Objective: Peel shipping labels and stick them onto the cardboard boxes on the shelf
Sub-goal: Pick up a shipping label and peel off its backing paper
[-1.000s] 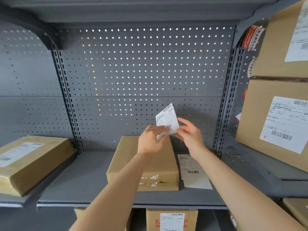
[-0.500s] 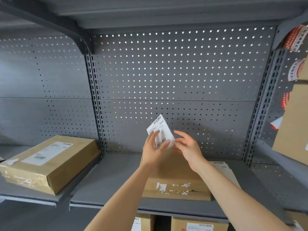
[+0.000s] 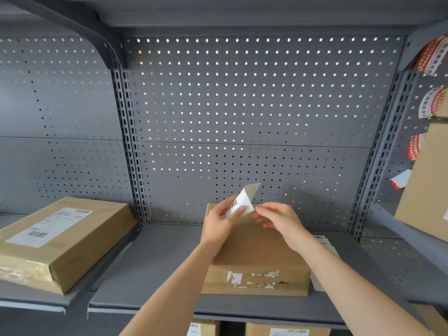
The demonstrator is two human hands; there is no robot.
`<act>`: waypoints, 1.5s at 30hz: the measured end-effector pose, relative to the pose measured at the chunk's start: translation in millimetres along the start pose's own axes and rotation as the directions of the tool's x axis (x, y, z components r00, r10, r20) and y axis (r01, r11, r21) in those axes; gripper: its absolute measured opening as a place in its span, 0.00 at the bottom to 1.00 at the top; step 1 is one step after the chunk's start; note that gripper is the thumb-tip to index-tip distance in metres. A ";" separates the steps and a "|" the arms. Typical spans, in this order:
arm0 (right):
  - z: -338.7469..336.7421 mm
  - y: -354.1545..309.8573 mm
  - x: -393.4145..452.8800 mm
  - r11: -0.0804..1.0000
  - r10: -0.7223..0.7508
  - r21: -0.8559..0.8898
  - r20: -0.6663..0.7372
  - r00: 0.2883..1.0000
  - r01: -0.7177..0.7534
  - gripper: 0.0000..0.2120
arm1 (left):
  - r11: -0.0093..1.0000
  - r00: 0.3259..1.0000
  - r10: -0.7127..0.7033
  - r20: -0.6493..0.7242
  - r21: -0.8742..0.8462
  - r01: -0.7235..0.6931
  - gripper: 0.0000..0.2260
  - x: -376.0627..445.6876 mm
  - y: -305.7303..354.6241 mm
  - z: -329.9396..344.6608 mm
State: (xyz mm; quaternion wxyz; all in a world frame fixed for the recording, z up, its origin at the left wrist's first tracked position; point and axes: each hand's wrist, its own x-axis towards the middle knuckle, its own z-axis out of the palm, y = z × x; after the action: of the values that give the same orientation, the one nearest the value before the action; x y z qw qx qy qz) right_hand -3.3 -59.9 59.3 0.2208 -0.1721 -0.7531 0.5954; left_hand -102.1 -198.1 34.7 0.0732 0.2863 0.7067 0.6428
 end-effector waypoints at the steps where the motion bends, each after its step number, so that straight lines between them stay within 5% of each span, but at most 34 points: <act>1: -1.2 -0.1 0.9 1.000 0.003 -0.009 0.000 1.000 -0.003 0.05 | 1.000 1.000 -0.009 0.003 -0.002 0.009 0.14 0.6 -0.1 0.3; 29: -4.3 -4.7 4.0 0.998 -0.003 -0.058 0.023 1.000 0.004 0.05 | 1.000 1.000 -0.012 -0.008 -0.017 0.011 0.19 7.5 4.0 6.4; 34: -3.3 -4.3 4.8 0.998 -0.027 -0.057 0.017 1.000 0.028 0.04 | 0.999 0.999 -0.018 0.039 0.051 0.016 0.26 2.7 6.8 6.7; 40: -0.7 0.8 10.0 0.987 -0.062 -0.151 0.003 0.998 0.062 0.04 | 0.983 0.994 0.111 -0.022 0.148 -0.106 0.10 6.5 4.5 11.4; 45: 0.0 6.7 15.0 0.960 -0.092 -0.264 0.014 0.996 0.092 0.05 | 0.983 0.999 0.044 -0.007 0.179 -0.042 0.11 10.3 12.7 15.4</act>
State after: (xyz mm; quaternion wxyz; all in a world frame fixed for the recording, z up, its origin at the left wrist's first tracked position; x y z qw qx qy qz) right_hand -16.0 -50.5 54.8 0.2228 -0.1643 -0.8330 0.4790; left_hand -99.4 -179.6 46.9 0.0297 0.3034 0.7557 0.5797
